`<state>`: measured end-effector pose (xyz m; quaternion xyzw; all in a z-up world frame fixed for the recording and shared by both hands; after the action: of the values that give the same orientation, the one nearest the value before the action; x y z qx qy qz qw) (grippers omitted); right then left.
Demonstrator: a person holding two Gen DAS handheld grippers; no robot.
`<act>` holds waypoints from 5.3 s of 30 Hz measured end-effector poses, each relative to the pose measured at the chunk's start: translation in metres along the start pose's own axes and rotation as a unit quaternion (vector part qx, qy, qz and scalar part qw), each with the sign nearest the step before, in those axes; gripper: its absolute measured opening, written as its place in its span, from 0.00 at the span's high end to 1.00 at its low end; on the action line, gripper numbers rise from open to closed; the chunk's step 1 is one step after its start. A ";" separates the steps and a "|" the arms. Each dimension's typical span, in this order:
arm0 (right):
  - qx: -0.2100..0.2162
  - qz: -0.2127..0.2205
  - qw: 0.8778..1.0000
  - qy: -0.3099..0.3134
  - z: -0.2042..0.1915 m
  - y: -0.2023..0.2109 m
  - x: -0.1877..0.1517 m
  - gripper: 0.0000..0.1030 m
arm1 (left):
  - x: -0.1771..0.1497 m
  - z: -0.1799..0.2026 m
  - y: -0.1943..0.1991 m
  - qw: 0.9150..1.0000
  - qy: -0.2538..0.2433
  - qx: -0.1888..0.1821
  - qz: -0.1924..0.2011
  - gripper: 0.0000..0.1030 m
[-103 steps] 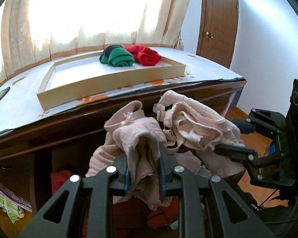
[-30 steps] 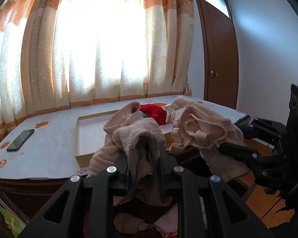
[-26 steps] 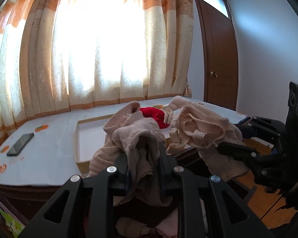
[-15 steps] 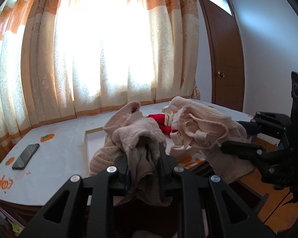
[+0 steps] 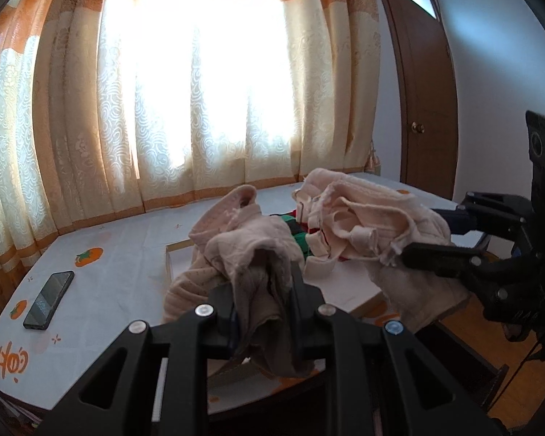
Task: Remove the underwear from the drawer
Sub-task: 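Carry both held underwear pieces up over the table toward the tray, then lower both underwear pieces into the tray beside the socks, then open both tools and withdraw them from the tray, then lower both open tools down into the drawer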
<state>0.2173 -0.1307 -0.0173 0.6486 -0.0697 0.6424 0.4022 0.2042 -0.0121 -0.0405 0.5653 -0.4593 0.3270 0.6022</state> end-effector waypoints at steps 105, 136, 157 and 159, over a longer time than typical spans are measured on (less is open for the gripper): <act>-0.018 -0.170 0.978 -0.122 0.062 -0.139 0.004 0.27 | 0.012 -0.069 -0.097 0.991 0.059 0.058 -0.103 0.14; 0.074 -0.133 0.983 -0.098 -0.035 0.016 -0.028 0.23 | -0.081 -0.025 0.035 0.992 0.048 0.050 -0.101 0.05; 0.176 -0.264 0.943 -0.103 -0.158 -0.065 -0.085 0.23 | -0.131 -0.097 0.078 0.977 0.115 0.139 -0.109 0.02; 0.193 -0.267 0.935 -0.133 -0.150 -0.071 -0.081 0.23 | -0.132 -0.102 0.078 0.976 0.125 0.140 -0.109 0.02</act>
<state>0.1301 -0.0259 -0.1421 0.7878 0.1786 0.4204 0.4132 0.1033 0.1164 -0.1267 0.6452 -0.2660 0.3888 0.6016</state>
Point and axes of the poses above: each gripper's, at about its wrist camera, not at the fingertips, and y roughly against the way its jaws point, z to its right, x to its top, the point moved 8 cm from there along -y, roughly the way its jaws point, and after that the axes turned 1 degree about -x, right-handed, at the moved point
